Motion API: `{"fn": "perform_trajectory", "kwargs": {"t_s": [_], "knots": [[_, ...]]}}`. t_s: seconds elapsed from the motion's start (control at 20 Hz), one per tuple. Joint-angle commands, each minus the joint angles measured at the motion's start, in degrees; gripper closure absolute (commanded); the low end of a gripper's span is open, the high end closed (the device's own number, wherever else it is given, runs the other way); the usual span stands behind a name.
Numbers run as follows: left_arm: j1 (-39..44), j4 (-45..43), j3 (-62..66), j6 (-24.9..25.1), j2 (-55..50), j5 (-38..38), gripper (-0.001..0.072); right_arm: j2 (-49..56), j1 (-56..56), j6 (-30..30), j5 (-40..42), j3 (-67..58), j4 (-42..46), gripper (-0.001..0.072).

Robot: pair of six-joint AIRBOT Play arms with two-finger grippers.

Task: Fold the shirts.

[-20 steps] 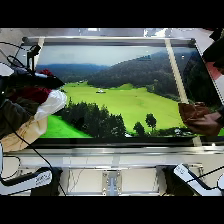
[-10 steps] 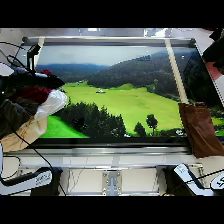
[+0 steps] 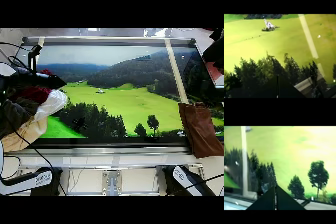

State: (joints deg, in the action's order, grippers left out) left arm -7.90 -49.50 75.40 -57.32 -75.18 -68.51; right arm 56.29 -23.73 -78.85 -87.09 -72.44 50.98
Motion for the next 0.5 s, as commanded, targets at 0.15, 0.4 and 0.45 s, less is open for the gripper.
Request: {"fn": "perform_trajectory", "kwargs": {"t_s": [0.15, 0.4, 0.45], "knots": [[0.0, 0.0, 0.0, -0.6, 0.0, -0.1, 0.0696, 0.1, 19.6, 2.0, 9.2, -0.2, 6.0, 0.0701], [0.0, 0.0, 0.0, -0.6, 0.0, -0.1, 0.0695, 0.1, 22.4, 1.8, 7.9, -0.2, 6.0, 0.0701], [0.0, 0.0, 0.0, -0.6, 0.0, -0.1, 0.0695, 0.1, 22.5, 1.8, 7.4, -0.2, 6.0, 0.0701]]}}
